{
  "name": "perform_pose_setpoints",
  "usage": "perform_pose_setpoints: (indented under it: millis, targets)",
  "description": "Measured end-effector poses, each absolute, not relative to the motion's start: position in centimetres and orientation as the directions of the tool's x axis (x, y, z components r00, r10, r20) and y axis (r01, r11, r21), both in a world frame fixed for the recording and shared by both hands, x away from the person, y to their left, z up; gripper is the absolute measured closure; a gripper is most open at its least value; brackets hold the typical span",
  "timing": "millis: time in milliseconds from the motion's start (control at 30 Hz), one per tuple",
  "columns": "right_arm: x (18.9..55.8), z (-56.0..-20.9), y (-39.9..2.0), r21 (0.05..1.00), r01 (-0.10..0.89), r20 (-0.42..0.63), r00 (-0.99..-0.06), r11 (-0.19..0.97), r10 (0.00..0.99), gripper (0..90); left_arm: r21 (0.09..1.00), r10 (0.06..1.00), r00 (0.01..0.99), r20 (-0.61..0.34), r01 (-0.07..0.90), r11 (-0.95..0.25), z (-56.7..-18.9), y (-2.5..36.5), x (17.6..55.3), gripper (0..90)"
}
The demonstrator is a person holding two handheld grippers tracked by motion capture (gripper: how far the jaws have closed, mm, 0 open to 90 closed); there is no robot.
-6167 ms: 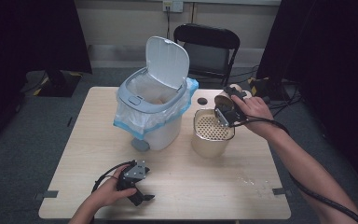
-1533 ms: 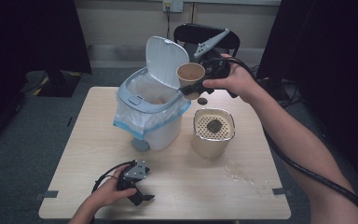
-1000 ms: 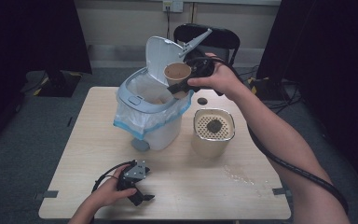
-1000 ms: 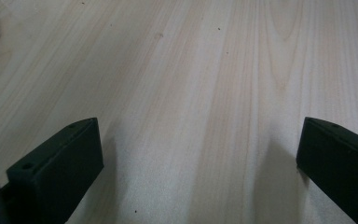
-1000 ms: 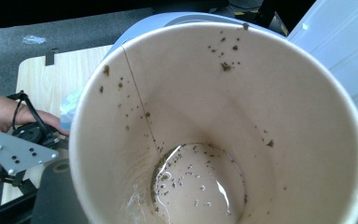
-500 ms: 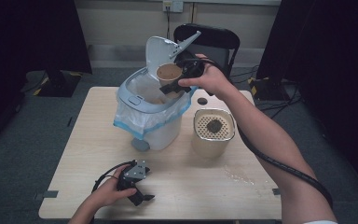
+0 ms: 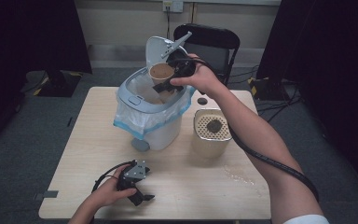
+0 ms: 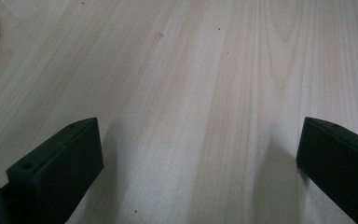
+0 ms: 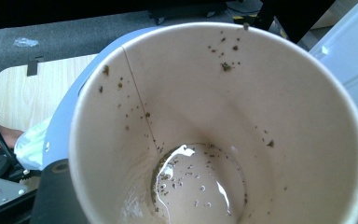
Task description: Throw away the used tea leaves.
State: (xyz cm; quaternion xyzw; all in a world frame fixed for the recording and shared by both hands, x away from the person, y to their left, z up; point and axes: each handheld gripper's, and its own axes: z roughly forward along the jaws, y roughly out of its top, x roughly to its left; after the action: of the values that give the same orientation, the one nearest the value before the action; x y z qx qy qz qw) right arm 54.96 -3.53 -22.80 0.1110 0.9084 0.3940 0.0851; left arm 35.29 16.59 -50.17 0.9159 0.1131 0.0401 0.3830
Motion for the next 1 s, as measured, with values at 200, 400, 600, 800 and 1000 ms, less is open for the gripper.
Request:
perform_pose_setpoints:
  millis: [200,400,600,800,1000]
  targets:
    - [55.3,-23.3,-2.7,0.736,0.130,-0.069,-0.962,0.664,0.265,27.8,0.710,0.238,0.971,-0.013,0.176,-0.681,-50.2,16.6,35.3,0.0]
    - [55.2,-23.7,-1.6,0.732,0.128,-0.067,-0.964,0.669,0.258,27.6,0.710,0.238,0.971,-0.013,0.176,-0.681,-50.2,16.6,35.3,0.0]
    - [55.3,-23.9,-0.8,0.735,0.125,-0.069,-0.964,0.666,0.257,27.2,0.711,0.240,0.971,-0.014,0.179,-0.681,-50.2,16.6,35.3,0.0]
    - [55.6,-24.0,-0.6,0.746,0.125,-0.071,-0.962,0.654,0.265,23.0,0.710,0.238,0.971,-0.013,0.177,-0.681,-50.2,16.6,35.3,0.0]
    - [55.5,-23.9,-0.6,0.764,0.147,-0.044,-0.959,0.629,0.279,15.2,0.711,0.238,0.971,-0.013,0.177,-0.681,-50.2,16.6,35.3,0.0]
